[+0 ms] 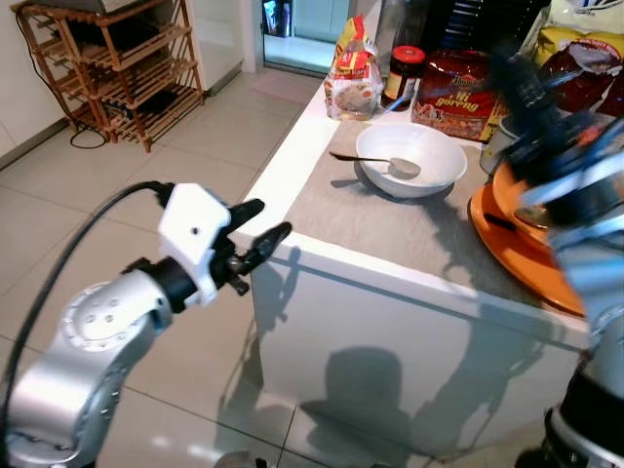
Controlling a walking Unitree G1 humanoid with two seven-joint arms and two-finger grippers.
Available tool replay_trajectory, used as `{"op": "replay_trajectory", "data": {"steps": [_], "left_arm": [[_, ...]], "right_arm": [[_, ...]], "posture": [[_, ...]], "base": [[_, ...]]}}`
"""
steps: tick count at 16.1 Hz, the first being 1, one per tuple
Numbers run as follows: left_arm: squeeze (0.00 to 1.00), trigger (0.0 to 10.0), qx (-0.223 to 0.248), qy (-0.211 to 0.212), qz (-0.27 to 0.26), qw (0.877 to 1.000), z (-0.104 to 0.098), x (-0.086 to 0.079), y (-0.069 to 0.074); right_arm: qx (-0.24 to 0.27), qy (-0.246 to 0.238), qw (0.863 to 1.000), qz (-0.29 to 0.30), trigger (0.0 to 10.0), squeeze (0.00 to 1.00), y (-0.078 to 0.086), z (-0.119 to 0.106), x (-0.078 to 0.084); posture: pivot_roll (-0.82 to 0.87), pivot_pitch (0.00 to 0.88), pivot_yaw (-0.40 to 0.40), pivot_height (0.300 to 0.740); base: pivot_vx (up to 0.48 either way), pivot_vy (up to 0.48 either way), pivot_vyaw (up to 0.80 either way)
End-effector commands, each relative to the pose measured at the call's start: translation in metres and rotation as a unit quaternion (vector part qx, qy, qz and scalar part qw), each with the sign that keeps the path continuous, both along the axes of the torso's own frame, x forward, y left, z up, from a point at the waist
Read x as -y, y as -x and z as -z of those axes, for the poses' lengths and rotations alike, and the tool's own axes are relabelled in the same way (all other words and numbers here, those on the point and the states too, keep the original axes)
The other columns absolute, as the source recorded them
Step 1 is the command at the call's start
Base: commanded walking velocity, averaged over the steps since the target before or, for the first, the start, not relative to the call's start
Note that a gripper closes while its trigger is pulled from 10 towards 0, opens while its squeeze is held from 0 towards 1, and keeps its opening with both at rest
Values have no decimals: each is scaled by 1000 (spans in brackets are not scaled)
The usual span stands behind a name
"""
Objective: Setting the table
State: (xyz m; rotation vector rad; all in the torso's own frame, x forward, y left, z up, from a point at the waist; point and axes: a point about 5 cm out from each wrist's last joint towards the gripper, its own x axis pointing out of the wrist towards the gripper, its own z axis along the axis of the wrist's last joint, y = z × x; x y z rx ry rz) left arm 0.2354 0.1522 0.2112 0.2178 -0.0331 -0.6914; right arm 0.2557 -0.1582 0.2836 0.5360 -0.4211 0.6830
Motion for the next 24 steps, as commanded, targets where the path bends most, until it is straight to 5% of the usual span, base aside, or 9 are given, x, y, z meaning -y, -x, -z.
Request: {"op": "replay_trajectory", "data": {"steps": [1, 6, 9, 14, 20, 23, 24], "left_arm": [[0, 10000, -5, -5, 11, 1000, -2, -3, 6], [0, 10000, -7, -2, 14, 1000, -2, 2, 11], [0, 10000, -6, 14, 35, 999, -3, 13, 9], [0, 10000, -2, 26, 65, 998, -7, 28, 3], [0, 10000, -7, 23, 85, 996, -6, 35, 0], [0, 10000, -14, 26, 84, 996, -4, 36, 3], [0, 10000, -17, 25, 86, 996, -2, 37, 4]], "right_arm": [[-4, 39, 999, -28, 0, 0, 5, 8, -11], [-69, 116, 991, -9, 0, 0, -2, 64, -17], [-91, 103, 990, 18, 0, 0, -4, 96, -9], [-105, 49, 991, 62, 0, 0, -27, 118, 18], [-120, 128, 984, 14, 706, 0, -55, 140, 23], [-121, 133, 984, -3, 6039, 0, -53, 143, 24], [-125, 151, 981, 0, 10000, 0, -53, 148, 25]], "posture": [[98, 28, -69, 740], [110, 27, -80, 740], [106, 35, -62, 740], [99, 36, -38, 740], [91, 38, -24, 740], [95, 38, -39, 740], [94, 39, -39, 740]], "base": [[0, 0, 0], [0, 0, 0], [0, 0, 0], [0, 0, 0], [0, 0, 0], [0, 0, 0], [0, 0, 0]]}}
